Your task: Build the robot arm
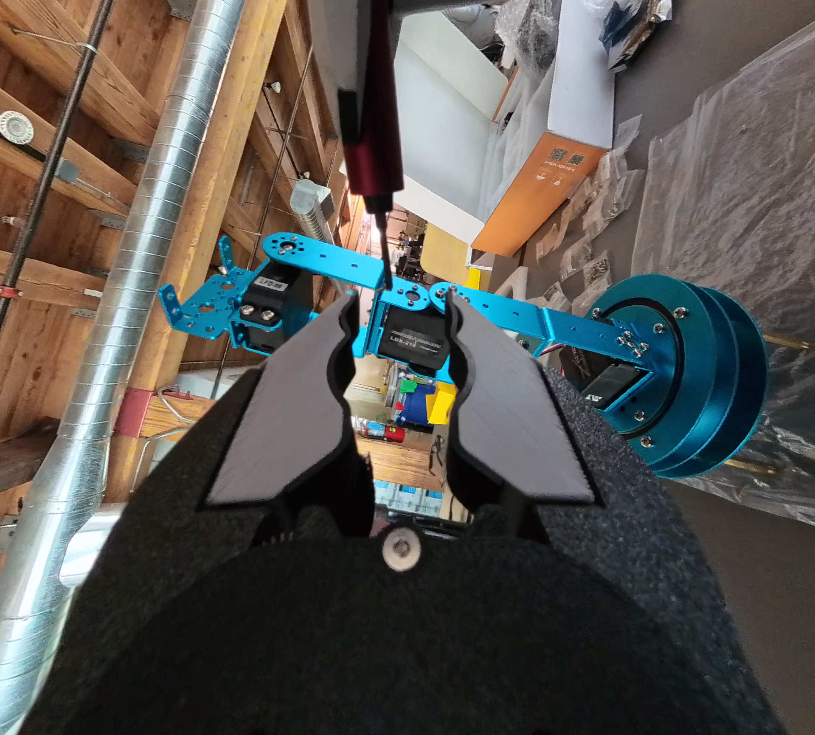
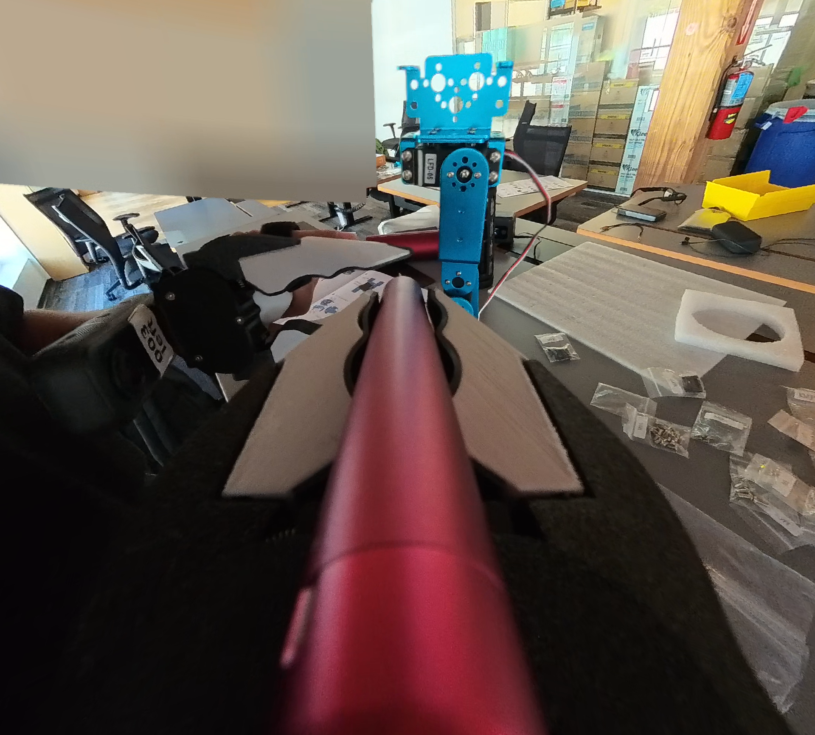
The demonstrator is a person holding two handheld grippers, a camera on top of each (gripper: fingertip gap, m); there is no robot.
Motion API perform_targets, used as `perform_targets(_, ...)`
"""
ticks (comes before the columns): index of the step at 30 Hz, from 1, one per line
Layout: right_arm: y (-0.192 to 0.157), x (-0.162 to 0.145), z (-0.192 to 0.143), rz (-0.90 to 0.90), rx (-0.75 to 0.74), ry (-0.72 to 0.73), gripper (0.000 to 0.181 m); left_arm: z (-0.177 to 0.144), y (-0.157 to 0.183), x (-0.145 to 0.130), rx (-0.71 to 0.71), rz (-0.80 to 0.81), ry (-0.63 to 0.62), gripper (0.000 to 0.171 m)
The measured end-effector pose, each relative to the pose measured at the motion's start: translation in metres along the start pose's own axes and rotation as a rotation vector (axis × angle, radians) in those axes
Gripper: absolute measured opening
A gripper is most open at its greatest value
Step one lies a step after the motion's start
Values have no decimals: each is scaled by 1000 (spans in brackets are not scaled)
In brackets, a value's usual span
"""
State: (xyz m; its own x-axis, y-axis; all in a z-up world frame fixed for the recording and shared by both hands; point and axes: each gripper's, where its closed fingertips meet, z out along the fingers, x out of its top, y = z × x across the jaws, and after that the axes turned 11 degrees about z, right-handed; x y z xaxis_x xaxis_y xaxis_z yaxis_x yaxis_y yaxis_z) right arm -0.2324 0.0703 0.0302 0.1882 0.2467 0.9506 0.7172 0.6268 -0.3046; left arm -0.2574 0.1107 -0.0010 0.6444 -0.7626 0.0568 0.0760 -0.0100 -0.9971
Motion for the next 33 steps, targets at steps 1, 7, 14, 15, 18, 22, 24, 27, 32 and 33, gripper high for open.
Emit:
perform_targets(1, -1, 0, 1, -1, 3, -1, 22, 0, -1, 0, 3, -2, 1, 38)
perform_targets(7, -4, 2, 1, -1, 4, 11, 22, 0, 4, 1, -13, 9, 8, 38)
perform_targets(14, -5, 3, -1, -1, 9, 18, 22, -1, 3, 1, -15, 4, 5, 37)
perform_targets(15, -5, 3, -1, -1, 9, 18, 22, -1, 4, 1, -16, 3, 4, 37)
perform_targets(18, -5, 2, -2, 5, 11, 18, 22, -1, 5, 0, -25, -13, 0, 37)
perform_targets(22, -9, 2, -2, 62, 61, 31, 22, -1, 3, 5, -46, -197, 37, 30)
perform_targets(24, -11, 1, -4, 129, 113, 47, 22, -1, -1, 7, -72, -376, 69, 30)
perform_targets(27, -10, 2, -8, 265, 188, 102, 23, -4, -10, 15, -109, -646, 148, 26)
perform_targets(32, -6, 10, -20, 548, 349, 230, 22, -9, -34, 32, -127, -1026, 297, 19)
perform_targets(33, -4, 10, -21, 593, 373, 247, 23, -10, -39, 32, -105, -1054, 312, 16)
